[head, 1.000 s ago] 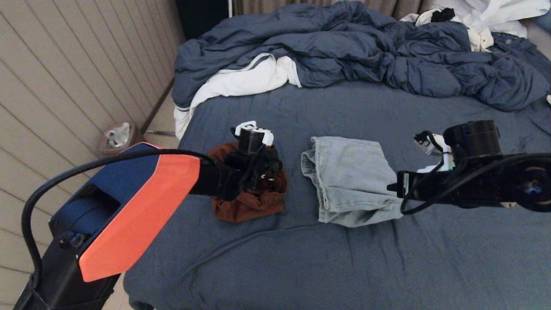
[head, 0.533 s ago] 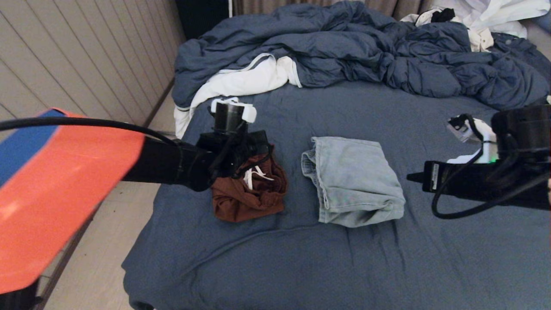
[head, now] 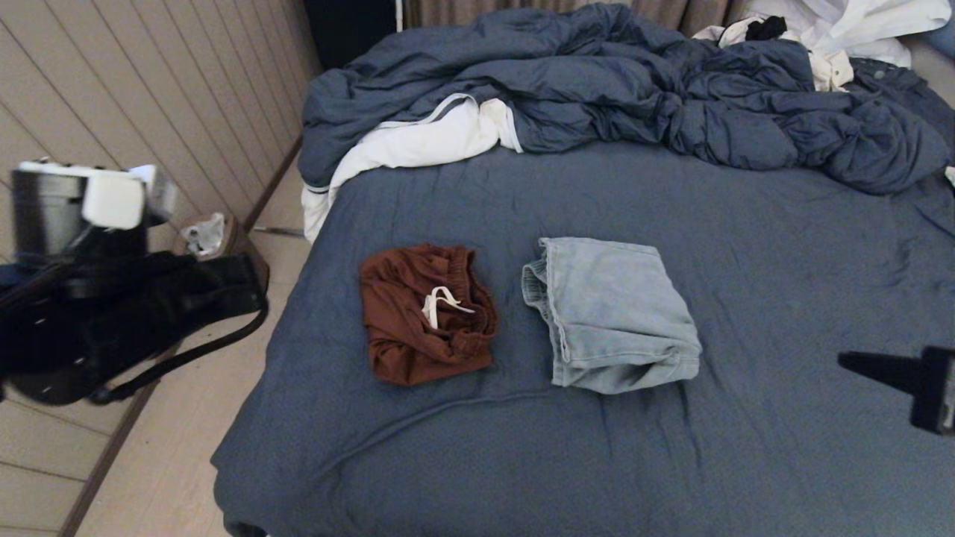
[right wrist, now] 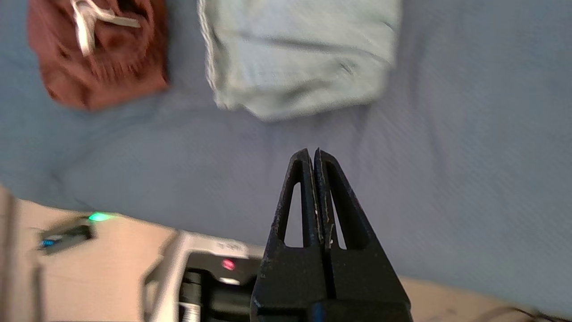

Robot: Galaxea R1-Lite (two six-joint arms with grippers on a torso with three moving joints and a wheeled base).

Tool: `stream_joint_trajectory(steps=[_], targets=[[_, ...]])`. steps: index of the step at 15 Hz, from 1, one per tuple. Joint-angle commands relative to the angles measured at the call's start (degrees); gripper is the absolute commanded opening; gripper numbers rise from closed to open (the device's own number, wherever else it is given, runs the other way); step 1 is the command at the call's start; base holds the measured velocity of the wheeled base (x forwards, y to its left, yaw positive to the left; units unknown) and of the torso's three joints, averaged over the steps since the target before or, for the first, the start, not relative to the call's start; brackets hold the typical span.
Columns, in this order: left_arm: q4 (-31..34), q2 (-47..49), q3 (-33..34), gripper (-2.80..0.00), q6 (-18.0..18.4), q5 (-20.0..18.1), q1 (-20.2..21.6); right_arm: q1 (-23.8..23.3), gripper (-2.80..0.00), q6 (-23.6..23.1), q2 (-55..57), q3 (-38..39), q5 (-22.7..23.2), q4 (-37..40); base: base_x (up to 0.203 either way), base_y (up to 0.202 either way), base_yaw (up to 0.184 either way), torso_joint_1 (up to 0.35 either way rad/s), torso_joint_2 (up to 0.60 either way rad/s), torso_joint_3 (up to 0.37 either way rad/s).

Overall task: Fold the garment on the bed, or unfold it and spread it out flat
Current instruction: Unford the blue shorts

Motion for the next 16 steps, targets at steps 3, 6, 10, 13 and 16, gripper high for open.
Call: stream_joint_trajectory(steps=[3,6,10,13,16], targets=[[7.2,-26.0,14.5,-2.80,-0.2,7.5,5.2,-0.9,-2.80,-3.8,-21.4,10.2,-4.4,5.8,0.000,0.000,0.000,0.000,0.00,0.000],[11.5,-37.1,21.6,-2.80,-0.5,9.7,7.1,-0.4,-2.80,-4.8,-30.5,18.2,-5.1,8.2,0.000,0.000,0.000,0.000,0.00,0.000],[14.4,-43.4,31.9,-2.80,-0.1,10.4,11.1,1.5,-2.80,-7.3,-39.8,27.8,-5.1,8.0,0.000,0.000,0.000,0.000,0.00,0.000],[14.6,-50.7,33.7,-2.80,3.6,10.0,16.9,2.3,-2.80,-8.2,-40.2,35.8,-5.1,-2.7,0.000,0.000,0.000,0.000,0.00,0.000],[11.9,-57.5,38.1,-2.80,8.3,2.0,17.8,2.5,-2.80,-8.2,-40.2,42.8,-5.4,-16.1,0.000,0.000,0.000,0.000,0.00,0.000]])
